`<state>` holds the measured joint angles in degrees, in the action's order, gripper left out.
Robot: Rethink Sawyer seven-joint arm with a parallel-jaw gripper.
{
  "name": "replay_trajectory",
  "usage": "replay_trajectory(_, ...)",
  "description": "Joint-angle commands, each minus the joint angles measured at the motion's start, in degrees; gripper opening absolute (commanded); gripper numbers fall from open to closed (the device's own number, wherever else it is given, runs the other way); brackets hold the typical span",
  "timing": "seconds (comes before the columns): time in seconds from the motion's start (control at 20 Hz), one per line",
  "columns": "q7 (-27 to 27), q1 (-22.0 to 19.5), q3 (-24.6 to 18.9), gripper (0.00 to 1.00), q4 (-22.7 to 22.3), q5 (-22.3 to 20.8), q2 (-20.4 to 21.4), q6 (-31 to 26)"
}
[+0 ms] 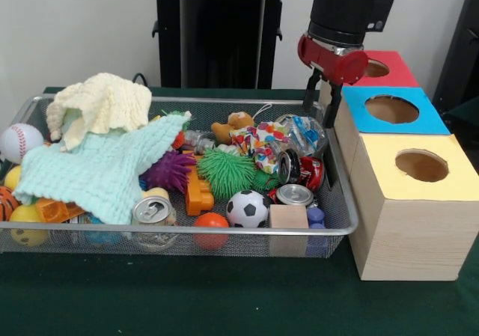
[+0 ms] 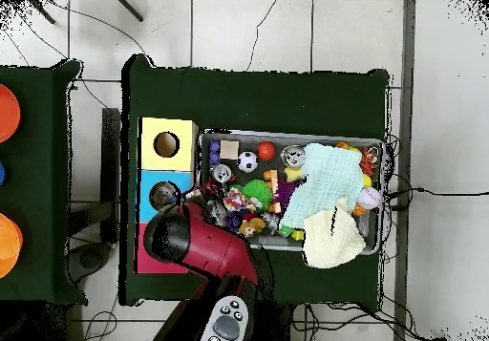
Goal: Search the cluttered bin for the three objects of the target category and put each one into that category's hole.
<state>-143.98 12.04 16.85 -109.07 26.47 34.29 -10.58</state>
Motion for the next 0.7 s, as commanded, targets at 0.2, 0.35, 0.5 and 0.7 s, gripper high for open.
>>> replay_trajectory(0.2, -14.04, -1.29, -2.05, 1.0, -3.42, 5.35, -2.76, 4.76)
replay_trajectory(0.35, -13.48, -1.62, -2.2, 1.0, -3.12, 5.57, -3.37, 5.22)
replay_trajectory(0.5, -13.24, -1.64, -2.23, 1.0, -3.16, 5.8, -3.51, 5.6)
replay_trajectory(0.7, -12.23, -1.8, -1.52, 1.0, -2.19, 5.89, -4.05, 4.27)
